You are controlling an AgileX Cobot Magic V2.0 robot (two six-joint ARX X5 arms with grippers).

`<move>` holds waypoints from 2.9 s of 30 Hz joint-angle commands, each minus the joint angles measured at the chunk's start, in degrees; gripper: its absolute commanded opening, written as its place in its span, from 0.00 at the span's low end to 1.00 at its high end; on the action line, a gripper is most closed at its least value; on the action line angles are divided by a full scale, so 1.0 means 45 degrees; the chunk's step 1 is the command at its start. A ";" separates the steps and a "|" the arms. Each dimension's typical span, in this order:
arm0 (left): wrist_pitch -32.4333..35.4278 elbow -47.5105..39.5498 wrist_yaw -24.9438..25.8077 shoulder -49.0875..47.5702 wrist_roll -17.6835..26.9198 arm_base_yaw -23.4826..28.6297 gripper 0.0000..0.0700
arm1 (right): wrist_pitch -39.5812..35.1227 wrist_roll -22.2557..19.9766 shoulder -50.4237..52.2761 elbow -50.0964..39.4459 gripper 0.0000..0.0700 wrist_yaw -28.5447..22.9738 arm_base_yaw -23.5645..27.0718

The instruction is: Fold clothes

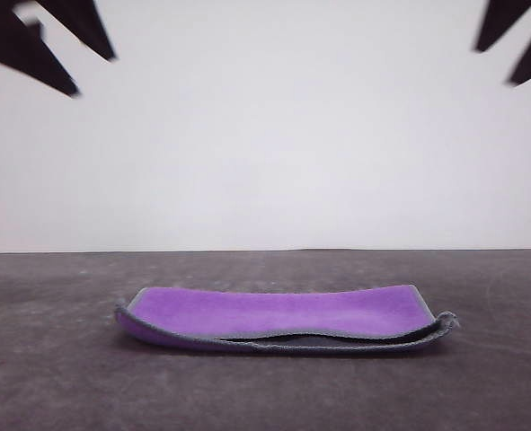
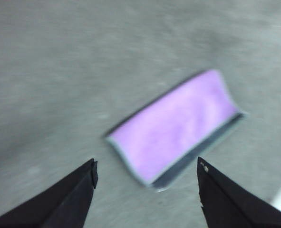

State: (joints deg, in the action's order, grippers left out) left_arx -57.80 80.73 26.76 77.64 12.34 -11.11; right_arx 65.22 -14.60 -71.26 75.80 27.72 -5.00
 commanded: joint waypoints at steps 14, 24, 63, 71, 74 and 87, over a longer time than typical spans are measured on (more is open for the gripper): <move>-0.0615 0.0271 -0.2034 -0.2049 -0.0741 0.0398 0.57 | -0.4886 0.3461 0.0609 -0.5394 0.55 0.1113 -0.0028; -0.0636 0.0257 -0.2020 -0.1936 -0.1016 0.0384 0.57 | -0.7450 0.4183 -0.2763 -0.6078 0.55 0.2391 -0.0467; -0.0626 0.0257 -0.1986 -0.1936 -0.1011 0.0384 0.57 | -1.4064 0.7365 -0.5474 -0.6078 0.00 0.5451 -0.3538; -0.0621 0.0257 -0.1986 -0.1936 -0.1156 0.0384 0.57 | -1.7328 0.9476 -0.5943 -0.6028 0.00 0.5020 -0.5607; -0.0621 0.0257 -0.1986 -0.1936 -0.1156 0.0384 0.57 | -1.7671 0.9748 -0.6389 -0.5790 0.00 0.4892 -0.6061; -0.0634 0.0257 -0.1986 -0.1936 -0.1156 0.0384 0.57 | -1.7685 0.9870 -0.7383 -0.4719 0.00 0.4440 -0.6840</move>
State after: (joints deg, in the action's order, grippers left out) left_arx -61.06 80.73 17.76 68.29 7.64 -9.28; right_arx -13.92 29.04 -103.15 53.34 47.76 -35.11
